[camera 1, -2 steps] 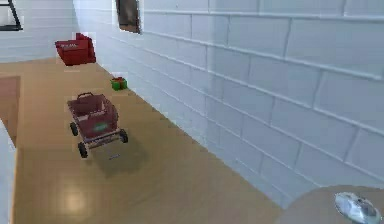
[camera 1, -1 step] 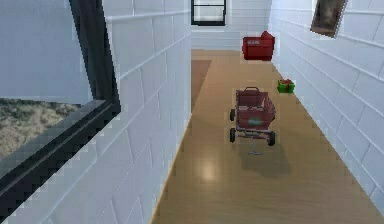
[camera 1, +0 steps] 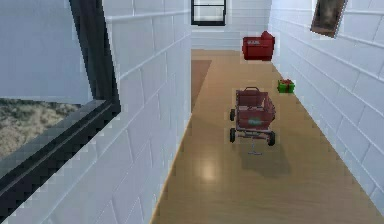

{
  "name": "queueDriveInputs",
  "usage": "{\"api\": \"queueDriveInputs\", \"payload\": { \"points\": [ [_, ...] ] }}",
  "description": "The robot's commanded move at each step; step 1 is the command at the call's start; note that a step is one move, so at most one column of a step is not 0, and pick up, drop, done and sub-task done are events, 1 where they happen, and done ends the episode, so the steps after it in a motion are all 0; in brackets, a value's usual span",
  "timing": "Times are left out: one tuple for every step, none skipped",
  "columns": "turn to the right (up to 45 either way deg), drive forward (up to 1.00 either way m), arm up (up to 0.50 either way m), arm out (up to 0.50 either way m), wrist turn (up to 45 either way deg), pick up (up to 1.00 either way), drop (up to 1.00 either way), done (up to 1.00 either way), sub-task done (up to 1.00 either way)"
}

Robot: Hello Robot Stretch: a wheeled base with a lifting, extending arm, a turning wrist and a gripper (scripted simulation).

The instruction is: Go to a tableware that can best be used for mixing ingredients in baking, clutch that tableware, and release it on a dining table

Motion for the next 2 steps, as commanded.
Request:
{"api": "queueDriveInputs", "payload": {
  "points": [
    [33.0, 0.0, 0.0, 0.0, 0.0, 0.0, 0.0, 0.0, 0.0],
    [0.0, 0.0, 0.0, 0.4, 0.0, 0.0, 0.0, 0.0, 0.0]
  ]
}}
